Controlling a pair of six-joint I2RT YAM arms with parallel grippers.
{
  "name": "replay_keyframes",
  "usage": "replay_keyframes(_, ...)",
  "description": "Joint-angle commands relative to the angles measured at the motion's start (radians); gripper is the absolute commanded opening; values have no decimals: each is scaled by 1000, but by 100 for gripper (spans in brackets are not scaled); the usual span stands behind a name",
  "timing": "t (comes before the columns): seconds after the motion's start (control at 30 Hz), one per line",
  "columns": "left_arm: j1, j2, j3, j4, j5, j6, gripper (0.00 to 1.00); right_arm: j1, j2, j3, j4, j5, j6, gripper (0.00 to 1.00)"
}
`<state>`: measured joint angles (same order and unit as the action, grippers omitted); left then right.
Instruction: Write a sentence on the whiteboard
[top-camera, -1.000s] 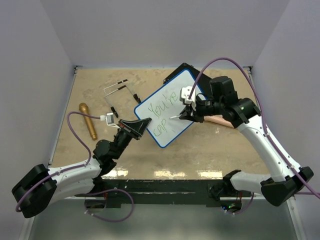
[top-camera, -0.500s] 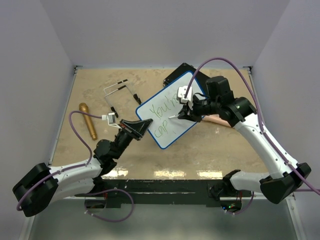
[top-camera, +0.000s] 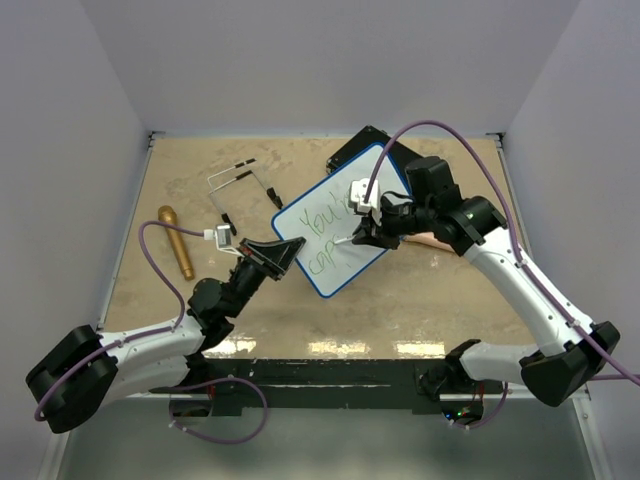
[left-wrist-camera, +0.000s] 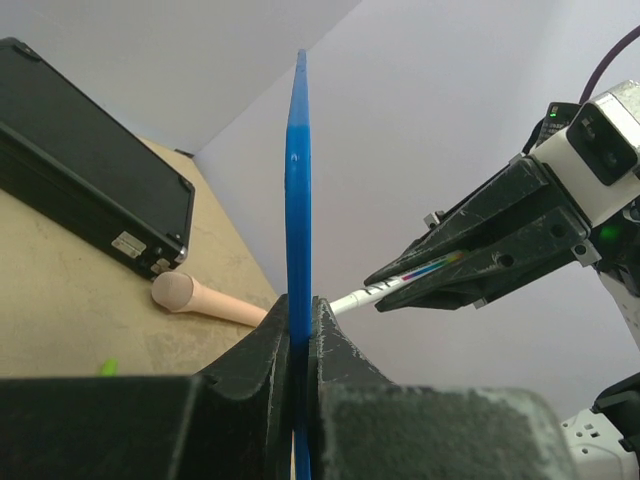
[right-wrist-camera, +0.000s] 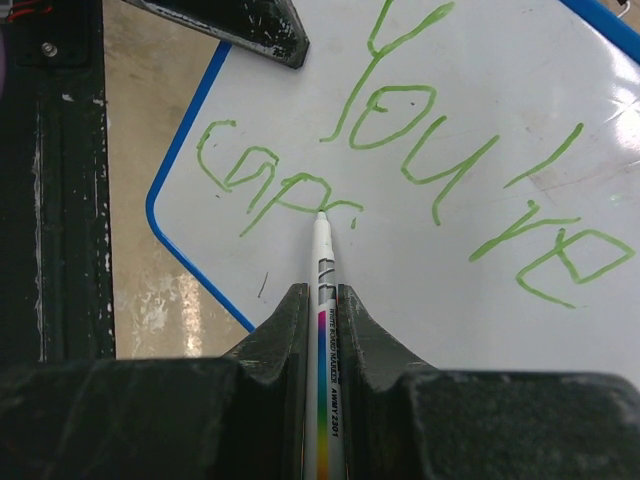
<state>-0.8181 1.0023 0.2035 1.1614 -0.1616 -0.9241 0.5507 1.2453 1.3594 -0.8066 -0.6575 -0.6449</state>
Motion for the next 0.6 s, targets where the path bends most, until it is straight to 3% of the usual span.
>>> replay_keyframes(0.0, 11, -22, 37, 225, -9, -22, 0, 11, -7, -16, -17, -13, -22, 0)
replay_keyframes(0.57, 19, -57, 33, 190, -6, -18, 0, 9, -15, 23, 10, 59, 14, 0)
